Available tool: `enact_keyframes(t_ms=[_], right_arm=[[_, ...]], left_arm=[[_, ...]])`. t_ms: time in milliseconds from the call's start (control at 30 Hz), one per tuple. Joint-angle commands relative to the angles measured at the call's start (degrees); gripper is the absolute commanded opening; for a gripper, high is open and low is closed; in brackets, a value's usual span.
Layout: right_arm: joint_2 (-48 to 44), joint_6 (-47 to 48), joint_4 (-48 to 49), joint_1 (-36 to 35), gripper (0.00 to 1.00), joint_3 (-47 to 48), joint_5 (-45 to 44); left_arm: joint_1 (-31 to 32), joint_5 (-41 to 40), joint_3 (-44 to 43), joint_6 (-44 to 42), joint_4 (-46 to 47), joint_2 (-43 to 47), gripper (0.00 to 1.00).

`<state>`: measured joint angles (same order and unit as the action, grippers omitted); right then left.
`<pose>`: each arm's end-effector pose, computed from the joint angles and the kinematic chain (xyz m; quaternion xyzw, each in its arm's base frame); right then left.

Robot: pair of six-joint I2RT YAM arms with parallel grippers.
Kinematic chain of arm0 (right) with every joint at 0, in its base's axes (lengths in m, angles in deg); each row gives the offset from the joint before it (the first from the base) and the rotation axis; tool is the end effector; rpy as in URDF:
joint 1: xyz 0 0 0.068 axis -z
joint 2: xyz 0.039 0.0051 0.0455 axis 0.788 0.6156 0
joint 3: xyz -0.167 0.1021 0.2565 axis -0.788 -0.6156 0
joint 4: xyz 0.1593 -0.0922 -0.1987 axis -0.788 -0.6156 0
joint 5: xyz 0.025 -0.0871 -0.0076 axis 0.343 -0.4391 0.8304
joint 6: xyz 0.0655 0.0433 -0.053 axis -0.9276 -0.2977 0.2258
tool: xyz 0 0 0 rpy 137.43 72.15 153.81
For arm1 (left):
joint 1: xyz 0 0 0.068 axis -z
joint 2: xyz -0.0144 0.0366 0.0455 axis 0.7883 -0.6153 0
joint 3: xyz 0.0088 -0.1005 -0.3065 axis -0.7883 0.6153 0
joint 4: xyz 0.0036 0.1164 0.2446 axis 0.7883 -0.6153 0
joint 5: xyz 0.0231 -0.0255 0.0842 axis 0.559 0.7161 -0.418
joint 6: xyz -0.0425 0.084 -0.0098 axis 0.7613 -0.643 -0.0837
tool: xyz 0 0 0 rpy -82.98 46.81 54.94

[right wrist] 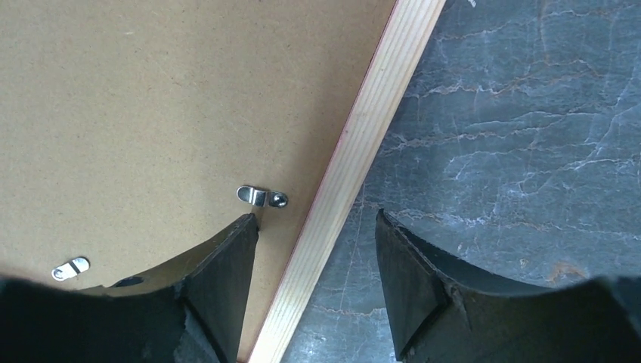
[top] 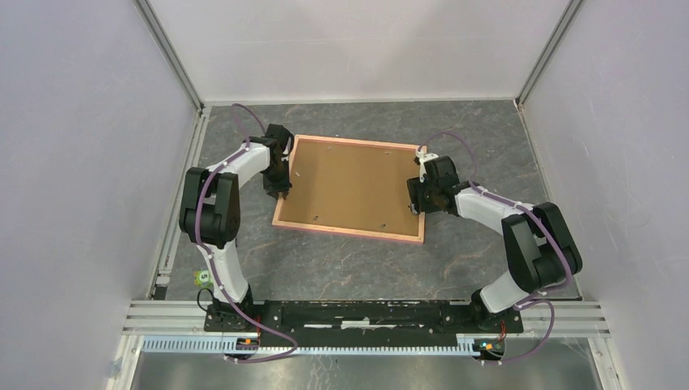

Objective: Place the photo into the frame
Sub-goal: Install the photo frame at the center of the board.

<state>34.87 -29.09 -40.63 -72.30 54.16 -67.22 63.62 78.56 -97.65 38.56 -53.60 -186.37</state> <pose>0.3139 0.1143 0.1665 -0.0839 0.9505 0.0687 0.2912 0.4032 -0.0733 0.1664 -0.0471 0.9911 0.0245 0.1223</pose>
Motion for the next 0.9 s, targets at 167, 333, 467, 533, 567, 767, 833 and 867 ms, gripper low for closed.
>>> enact_keyframes(t_ms=[167,333,467,533,567,767,833,867], right_arm=[[2.12,-4.34,6.21,-0.03,0.62,1.0,-1.54],[1.82,-7.11,7.11,-0.09,0.61,0.26,-5.25],[1.65,-9.46,8.16,-0.14,0.55,-0.56,-7.42],[1.84,-10.55,8.47,-0.09,0.53,-0.64,-8.03],[1.84,-10.84,9.04,-0.09,0.54,-0.92,-8.08],[3.3,-8.14,10.06,-0.09,0.57,0.43,-4.42],[3.39,-8.49,7.18,0.08,0.58,1.51,-3.81],[3.01,-9.17,6.06,0.21,0.59,1.8,-3.8]], left_arm=[[0.56,-2.72,-1.01,-2.19,0.05,-1.01,0.02],[0.61,-2.73,-0.87,-2.28,0.04,-0.8,0.02],[0.63,-2.65,-0.97,-2.19,0.03,-0.7,0.02],[0.69,-2.72,-0.86,-2.19,0.02,-0.69,0.02],[0.72,-2.69,-0.86,-2.23,0.04,-0.67,0.02],[0.91,-2.82,-0.79,-2.45,0.03,-0.49,0.02],[0.88,-2.8,-0.68,-2.41,0.0,-0.63,0.02],[0.96,-2.76,-0.68,-2.36,0.04,-0.64,0.02]])
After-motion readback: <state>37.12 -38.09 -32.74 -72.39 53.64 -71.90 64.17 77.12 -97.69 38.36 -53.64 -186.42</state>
